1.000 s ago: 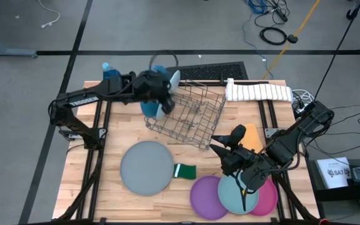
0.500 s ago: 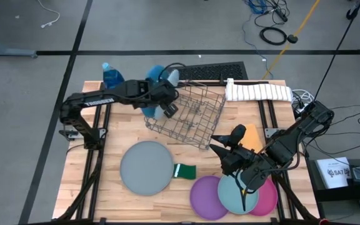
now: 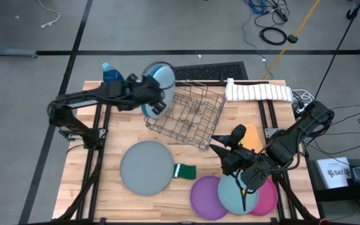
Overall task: Sort dishes
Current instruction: Put the grey plate in the dish rack
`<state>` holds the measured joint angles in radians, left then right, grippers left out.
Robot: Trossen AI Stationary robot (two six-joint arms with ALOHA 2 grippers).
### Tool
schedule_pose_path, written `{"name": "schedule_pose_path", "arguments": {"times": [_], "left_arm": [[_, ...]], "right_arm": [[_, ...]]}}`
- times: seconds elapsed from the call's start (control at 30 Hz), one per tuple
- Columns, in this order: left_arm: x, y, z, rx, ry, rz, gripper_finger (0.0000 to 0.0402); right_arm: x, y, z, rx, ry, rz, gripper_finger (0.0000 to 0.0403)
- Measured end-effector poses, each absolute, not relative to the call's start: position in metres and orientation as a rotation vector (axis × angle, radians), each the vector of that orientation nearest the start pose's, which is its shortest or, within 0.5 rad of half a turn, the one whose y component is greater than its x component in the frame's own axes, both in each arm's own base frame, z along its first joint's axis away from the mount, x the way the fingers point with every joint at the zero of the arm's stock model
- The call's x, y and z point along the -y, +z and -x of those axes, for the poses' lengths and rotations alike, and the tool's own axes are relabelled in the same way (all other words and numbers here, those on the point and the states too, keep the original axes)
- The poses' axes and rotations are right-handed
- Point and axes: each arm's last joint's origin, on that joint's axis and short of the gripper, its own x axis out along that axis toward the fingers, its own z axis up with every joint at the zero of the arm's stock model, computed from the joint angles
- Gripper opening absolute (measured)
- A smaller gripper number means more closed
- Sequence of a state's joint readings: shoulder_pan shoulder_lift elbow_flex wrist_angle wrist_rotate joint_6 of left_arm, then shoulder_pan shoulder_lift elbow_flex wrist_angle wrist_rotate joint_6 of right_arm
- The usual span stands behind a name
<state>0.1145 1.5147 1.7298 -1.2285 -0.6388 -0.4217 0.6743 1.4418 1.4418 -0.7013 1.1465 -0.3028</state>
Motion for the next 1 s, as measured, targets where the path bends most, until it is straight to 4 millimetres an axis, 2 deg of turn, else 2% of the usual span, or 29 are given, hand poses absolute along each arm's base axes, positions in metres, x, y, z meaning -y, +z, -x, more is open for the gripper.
{"name": "schedule_pose_path", "arguments": {"times": [0.2, 0.33, 0.43, 0.67, 0.87, 1.0], "left_arm": [[-0.016, 0.430, -0.243, -0.694, 0.781, 0.127, 0.0138], [0.015, 0.427, -0.237, -0.808, 0.490, 0.134, 0.0138], [0.042, 0.402, -0.243, -0.956, 0.310, 0.174, 0.0138], [0.113, 0.319, -0.259, -1.238, 0.219, 0.212, 0.0138], [0.177, 0.264, -0.282, -1.273, 0.053, 0.182, 0.0138], [0.201, 0.233, -0.287, -1.332, 0.018, 0.087, 0.0138]], "right_arm": [[-0.160, 0.372, -0.243, -0.523, -0.390, 0.853, 0.0171], [-0.159, 0.370, -0.241, -0.537, -0.393, 0.849, 0.0171], [-0.159, 0.369, -0.241, -0.544, -0.395, 0.848, 0.0171], [-0.156, 0.368, -0.242, -0.548, -0.407, 0.834, 0.0171], [-0.152, 0.368, -0.244, -0.555, -0.422, 0.824, 0.0171], [-0.153, 0.367, -0.245, -0.565, -0.376, 0.806, 0.0171]]}}
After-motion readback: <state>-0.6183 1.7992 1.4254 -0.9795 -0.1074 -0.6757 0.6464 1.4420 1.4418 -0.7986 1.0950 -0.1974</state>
